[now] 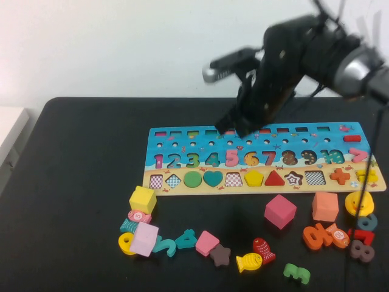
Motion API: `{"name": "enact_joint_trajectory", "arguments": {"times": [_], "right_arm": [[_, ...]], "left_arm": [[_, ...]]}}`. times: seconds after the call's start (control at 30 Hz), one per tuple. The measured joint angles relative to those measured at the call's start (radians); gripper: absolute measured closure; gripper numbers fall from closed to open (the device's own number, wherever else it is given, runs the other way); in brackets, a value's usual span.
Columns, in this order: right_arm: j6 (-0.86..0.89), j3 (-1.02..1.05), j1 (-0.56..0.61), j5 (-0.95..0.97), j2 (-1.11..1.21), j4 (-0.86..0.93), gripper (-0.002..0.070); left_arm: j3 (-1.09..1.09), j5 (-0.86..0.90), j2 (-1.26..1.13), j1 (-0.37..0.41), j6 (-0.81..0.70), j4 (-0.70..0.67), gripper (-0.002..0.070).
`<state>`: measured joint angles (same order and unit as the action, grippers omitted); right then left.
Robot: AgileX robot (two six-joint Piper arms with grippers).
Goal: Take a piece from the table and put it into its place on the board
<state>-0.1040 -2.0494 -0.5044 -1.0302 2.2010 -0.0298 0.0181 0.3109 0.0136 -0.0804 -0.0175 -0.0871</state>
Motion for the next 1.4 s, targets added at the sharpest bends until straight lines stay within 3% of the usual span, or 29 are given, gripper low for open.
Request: {"name": "enact_joint_trajectory", "arguments": {"times": [0.13,0.3,0.47,0.7,0.93,1.4], "right_arm": [[-0.051,0.085,0.000,0.083,-0.132,-0.065,0.0657],[-0.153,0.360,0.000,0.269,-0.344,-0.184,0.0657],[-0.379,0.653,-0.013,0.434,-0.620,-0.349,0.0657],[-0.555,0.958,-0.042,0.472,-0.968,-0.428,0.0657],[-0.574,1.154,-0.042,0.478,-1.277,-0.432,0.0657],[-0.345,1.508,-0.042,0.541,-1.800,-0.170,0.0657]], "left_arm": [[0.000,0.000,0.000,0.000,0.000,0.000,0.0677],[0.000,0.000,0.000,0.000,0.000,0.000,0.0677],[0.000,0.000,0.000,0.000,0.000,0.000,0.0677],[0.000,0.002,0.000,0.000,0.000,0.000,0.0677],[0.000,0.002,0.000,0.000,0.000,0.000,0.0677],[0.000,0.002,0.000,0.000,0.000,0.000,0.0678]]}}
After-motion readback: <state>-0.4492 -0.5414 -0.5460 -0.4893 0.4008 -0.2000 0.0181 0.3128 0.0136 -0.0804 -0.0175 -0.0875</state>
